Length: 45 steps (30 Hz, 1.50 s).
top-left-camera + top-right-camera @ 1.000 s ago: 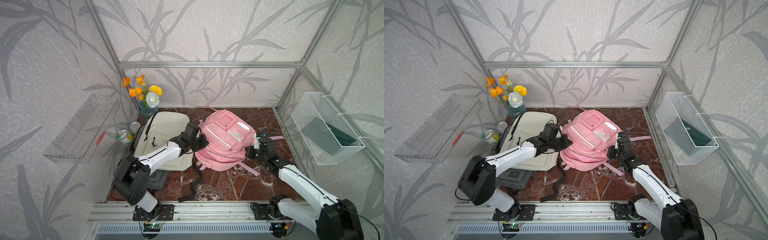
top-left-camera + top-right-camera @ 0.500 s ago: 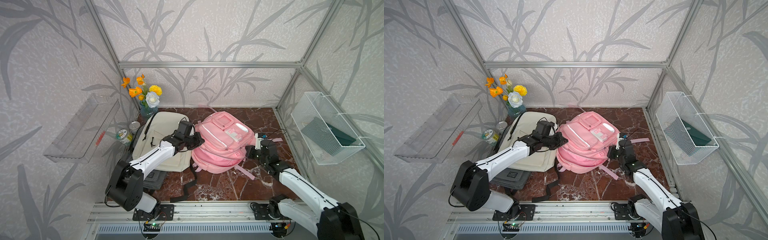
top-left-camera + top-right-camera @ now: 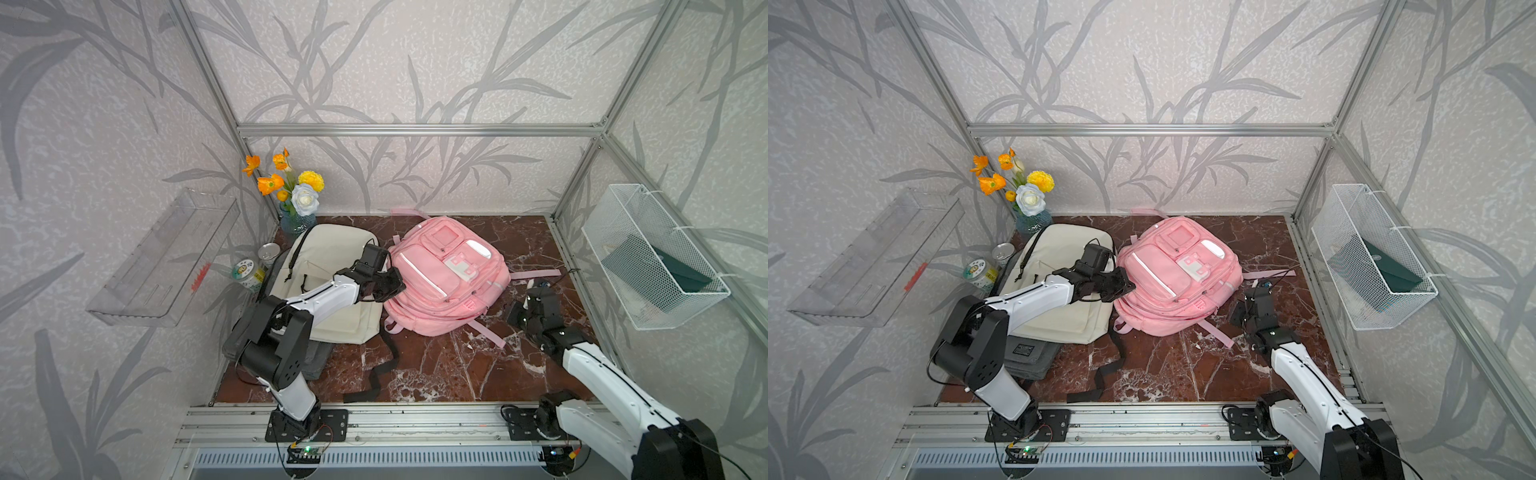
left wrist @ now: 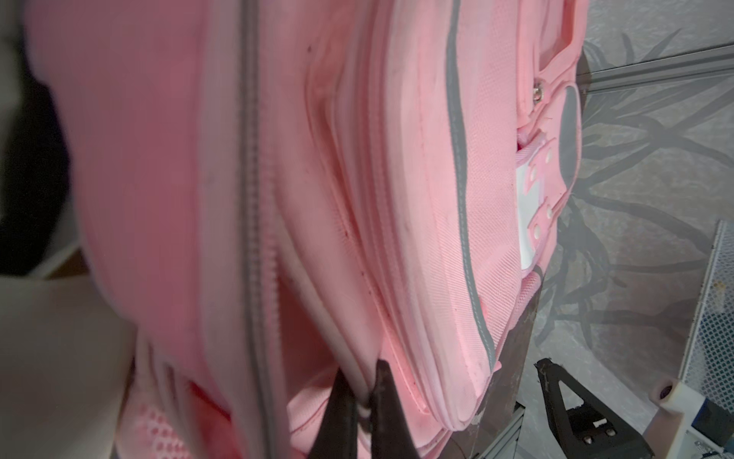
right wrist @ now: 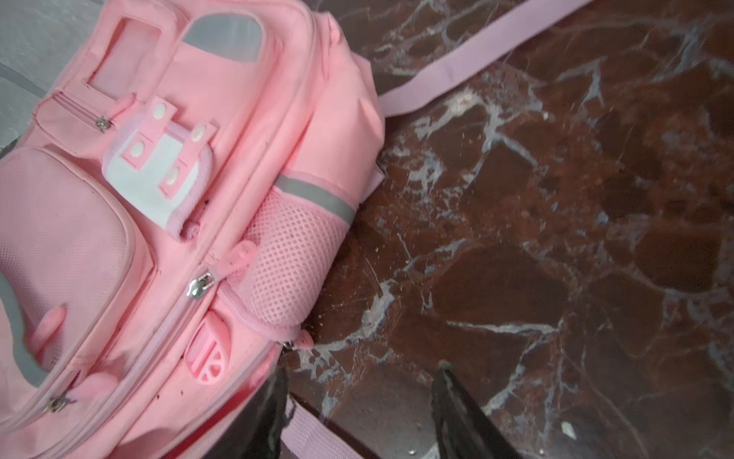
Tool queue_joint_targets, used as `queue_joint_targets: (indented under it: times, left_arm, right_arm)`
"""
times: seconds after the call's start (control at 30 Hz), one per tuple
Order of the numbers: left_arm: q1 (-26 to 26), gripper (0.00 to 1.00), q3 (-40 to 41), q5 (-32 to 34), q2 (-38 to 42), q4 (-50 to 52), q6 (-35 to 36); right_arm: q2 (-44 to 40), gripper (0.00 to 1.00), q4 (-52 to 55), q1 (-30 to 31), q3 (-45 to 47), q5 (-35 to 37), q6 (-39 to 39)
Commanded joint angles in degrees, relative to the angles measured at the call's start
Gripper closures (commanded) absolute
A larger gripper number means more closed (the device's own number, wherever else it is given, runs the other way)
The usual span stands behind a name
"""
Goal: Zip up the backpack
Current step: Zip the zipper on the backpack.
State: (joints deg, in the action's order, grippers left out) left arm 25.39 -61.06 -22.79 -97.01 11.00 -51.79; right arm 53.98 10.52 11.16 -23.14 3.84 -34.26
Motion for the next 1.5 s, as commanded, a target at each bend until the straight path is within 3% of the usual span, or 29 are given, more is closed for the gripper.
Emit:
queue_joint_targets:
  times: [0.0,0.1,0.3,0.57,0.87,1.0,1.3,1.47]
  left_arm:
    - [-1.02,1.00,-5.10,2.54,-0.52,-0.04,3.11]
    - [-0.98,1.00,-7.18,1.77,-2.57,1.06,4.12]
    - [-1.12,1.00,-9.83,2.08,-5.51,3.98,5.96]
    - [-1.61,1.00,-13.34,3.75,-8.36,6.49,8.72]
    - [-2.10,1.00,-14.52,2.19,-9.75,5.56,8.28]
    - [-2.17,1.00,-14.57,2.48,-9.73,6.05,8.55]
    - [-2.10,1.00,-13.55,2.35,-9.46,5.04,7.89]
    - [-2.10,1.00,-13.14,2.18,-9.43,5.02,7.84]
  right_arm:
    - [-1.55,0.41,-5.68,0.14,5.22,-5.54,-1.76]
    - [-0.74,0.40,-12.93,0.09,7.84,-8.16,-0.11]
    - [10.70,0.40,-15.05,0.10,0.39,-10.47,5.48]
    - [26.72,0.57,-15.41,-0.31,-7.51,-13.46,5.21]
    - [31.58,0.63,-11.67,1.26,-11.64,-13.67,6.99]
    - [31.74,0.64,-9.51,3.51,-12.33,-9.57,6.21]
    - [33.81,0.76,-6.65,4.13,-14.07,-6.57,4.73]
    - [36.49,0.72,-5.17,4.22,-16.64,-5.13,4.29]
